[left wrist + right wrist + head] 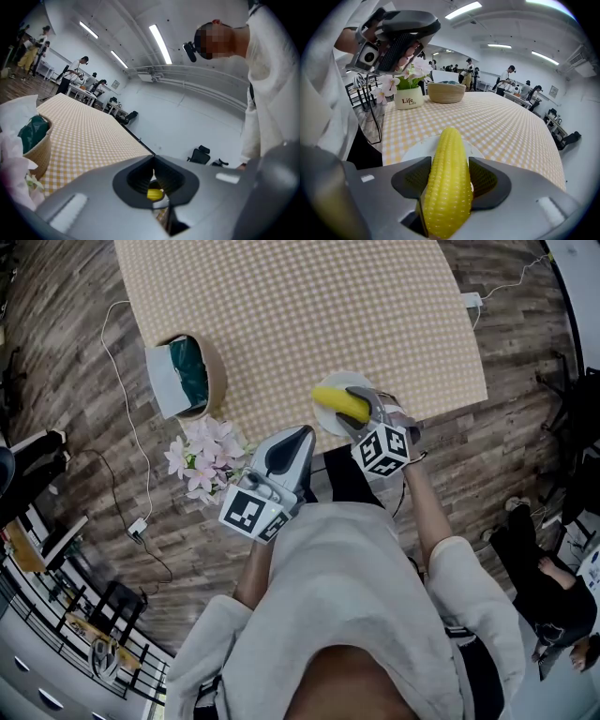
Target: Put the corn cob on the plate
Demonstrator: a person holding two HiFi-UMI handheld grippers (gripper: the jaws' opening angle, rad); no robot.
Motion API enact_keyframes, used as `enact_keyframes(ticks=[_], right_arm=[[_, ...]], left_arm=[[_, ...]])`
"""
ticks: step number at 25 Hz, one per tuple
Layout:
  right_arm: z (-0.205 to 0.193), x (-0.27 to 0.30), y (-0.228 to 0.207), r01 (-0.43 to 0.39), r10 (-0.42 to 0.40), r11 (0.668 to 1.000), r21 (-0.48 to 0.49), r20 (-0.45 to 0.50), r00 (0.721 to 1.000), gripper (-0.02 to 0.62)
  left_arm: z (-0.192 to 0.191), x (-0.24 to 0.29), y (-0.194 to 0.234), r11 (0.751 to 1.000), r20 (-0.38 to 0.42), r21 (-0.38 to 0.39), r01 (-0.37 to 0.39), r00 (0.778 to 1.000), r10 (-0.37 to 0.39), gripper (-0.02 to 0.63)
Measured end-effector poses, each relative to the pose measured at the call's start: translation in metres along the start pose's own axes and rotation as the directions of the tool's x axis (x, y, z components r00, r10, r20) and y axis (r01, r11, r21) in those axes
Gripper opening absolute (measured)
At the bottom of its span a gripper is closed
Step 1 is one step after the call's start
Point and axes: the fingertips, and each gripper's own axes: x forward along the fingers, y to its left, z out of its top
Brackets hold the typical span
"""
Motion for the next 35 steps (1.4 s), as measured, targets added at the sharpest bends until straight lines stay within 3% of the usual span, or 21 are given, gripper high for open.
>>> enact_keyframes(ticks=[8, 11, 15, 19, 25, 31, 35], right_arm=[[0.003, 0.002, 0.003, -0.016, 0.016, 1.0, 0.013, 0.016, 1.0, 0.263], [0.006, -0.003, 0.003, -0.014, 0.013, 1.0, 0.014, 0.033, 0.999, 0.322], [0.017, -0.014, -0.004, 0.019, -0.021, 0.999, 0.03, 0.068, 0.997, 0.308], [0.034, -0.037, -0.012, 0.086, -0.094, 0.994, 0.065, 0.136, 0.986, 0.236], [0.034, -0.065, -0.03, 0.191, -0.214, 0.971, 0.141, 0.169, 0.962, 0.014], [0.027, -0.079, -0.02, 0.218, -0.235, 0.969, 0.114, 0.165, 0.958, 0.0], [0.031, -0.105, -0.025, 0.229, -0.281, 0.946, 0.23, 0.226, 0.933, 0.0]], left_arm=[[0.012, -0.005, -0.001, 1.0, 0.028, 0.017, -0.006, 1.0, 0.005, 0.006], [0.013, -0.006, -0.004, 1.0, 0.033, 0.021, -0.005, 0.999, 0.004, 0.006], [0.013, -0.007, -0.008, 1.0, 0.038, 0.028, 0.0, 0.999, -0.001, 0.008], [0.016, -0.009, -0.016, 0.999, 0.044, 0.042, 0.011, 0.999, -0.013, 0.008], [0.029, -0.004, -0.034, 0.995, 0.066, 0.091, 0.033, 0.997, -0.04, 0.006], [0.032, -0.007, -0.046, 0.991, 0.074, 0.134, 0.025, 0.997, -0.036, 0.006], [0.037, -0.009, -0.062, 0.984, 0.086, 0.179, 0.025, 0.995, -0.041, 0.006]])
